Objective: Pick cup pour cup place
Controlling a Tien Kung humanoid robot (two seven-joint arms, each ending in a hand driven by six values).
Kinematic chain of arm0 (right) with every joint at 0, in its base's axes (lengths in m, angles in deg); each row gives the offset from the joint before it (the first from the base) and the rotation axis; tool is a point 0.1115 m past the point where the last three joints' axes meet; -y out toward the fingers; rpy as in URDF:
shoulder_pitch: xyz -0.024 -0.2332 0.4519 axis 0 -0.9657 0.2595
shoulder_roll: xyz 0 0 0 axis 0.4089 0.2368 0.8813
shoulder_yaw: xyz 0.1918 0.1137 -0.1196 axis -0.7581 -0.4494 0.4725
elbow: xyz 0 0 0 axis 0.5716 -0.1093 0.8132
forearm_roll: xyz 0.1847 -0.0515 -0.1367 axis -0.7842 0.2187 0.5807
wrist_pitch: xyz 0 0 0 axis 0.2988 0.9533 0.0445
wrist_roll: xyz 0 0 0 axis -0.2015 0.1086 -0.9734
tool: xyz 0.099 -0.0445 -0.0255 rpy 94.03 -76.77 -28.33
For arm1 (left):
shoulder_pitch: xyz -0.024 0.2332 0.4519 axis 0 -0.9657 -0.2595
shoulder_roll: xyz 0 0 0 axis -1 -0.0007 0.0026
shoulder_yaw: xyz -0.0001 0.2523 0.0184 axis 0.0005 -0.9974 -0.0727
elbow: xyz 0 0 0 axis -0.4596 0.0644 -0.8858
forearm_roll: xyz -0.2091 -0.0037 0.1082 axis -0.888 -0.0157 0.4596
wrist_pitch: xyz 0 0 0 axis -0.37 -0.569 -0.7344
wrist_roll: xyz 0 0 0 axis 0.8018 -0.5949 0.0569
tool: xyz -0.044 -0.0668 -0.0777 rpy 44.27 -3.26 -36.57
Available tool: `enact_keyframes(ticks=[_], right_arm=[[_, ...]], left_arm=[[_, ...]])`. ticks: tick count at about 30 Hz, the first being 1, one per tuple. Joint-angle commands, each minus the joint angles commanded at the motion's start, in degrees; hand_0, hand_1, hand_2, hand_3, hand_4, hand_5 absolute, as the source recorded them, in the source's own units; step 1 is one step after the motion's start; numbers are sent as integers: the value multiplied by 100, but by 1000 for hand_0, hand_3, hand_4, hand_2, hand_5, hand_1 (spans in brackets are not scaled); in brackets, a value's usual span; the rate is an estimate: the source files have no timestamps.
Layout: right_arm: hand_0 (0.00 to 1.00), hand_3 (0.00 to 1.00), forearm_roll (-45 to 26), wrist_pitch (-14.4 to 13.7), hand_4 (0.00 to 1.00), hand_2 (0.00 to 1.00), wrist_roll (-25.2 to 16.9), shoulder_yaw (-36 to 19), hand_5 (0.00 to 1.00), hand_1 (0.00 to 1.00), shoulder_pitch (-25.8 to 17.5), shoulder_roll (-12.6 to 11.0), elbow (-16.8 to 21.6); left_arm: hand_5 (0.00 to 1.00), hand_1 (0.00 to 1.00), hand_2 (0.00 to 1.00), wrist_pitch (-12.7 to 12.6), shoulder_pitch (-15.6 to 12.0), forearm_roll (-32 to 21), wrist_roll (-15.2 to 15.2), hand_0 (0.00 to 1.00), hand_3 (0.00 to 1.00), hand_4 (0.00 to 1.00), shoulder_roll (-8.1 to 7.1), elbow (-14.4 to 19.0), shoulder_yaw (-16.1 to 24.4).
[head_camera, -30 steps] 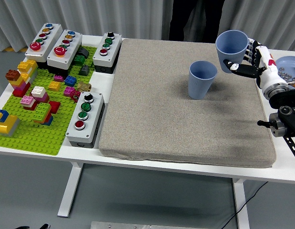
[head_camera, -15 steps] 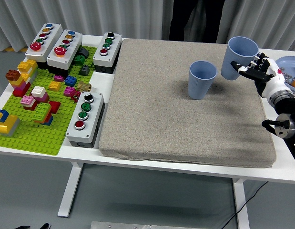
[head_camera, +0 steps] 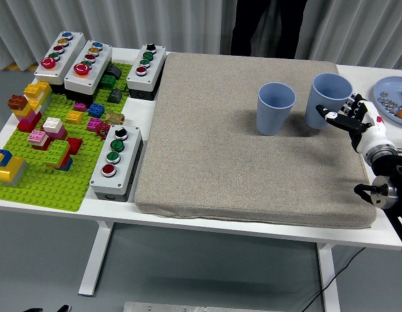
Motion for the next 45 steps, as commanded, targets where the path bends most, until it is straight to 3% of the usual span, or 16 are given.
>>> enact_keyframes(ticks=[9,15,33,34,45], right_arm=[[856,530,-157,13,559,585,-676,311,2,720,-61,111,-268],[857,529,-105,9,559,585,-847,423,2,720,-112,140,-393],[858,546,43,44,547,606,-843,364,2,734,-106,101,-490],[863,654,48,45,550,648,-841,361,2,749,-105,101,-489],[864,691,50,30,549,657,-775,349,2,756,-109,89,-490]], left_arm=[[965,789,857,7,-5,-36,6,778,734,510,11,0,-71],[966,789,857,15,8,-56,6,778,734,510,14,0,-125],[968,789,857,25,19,-89,2,779,734,508,12,0,-174],[968,788,856,25,20,-90,2,779,734,508,12,0,-174],[970,788,856,25,32,-104,-5,779,734,508,14,0,-188]])
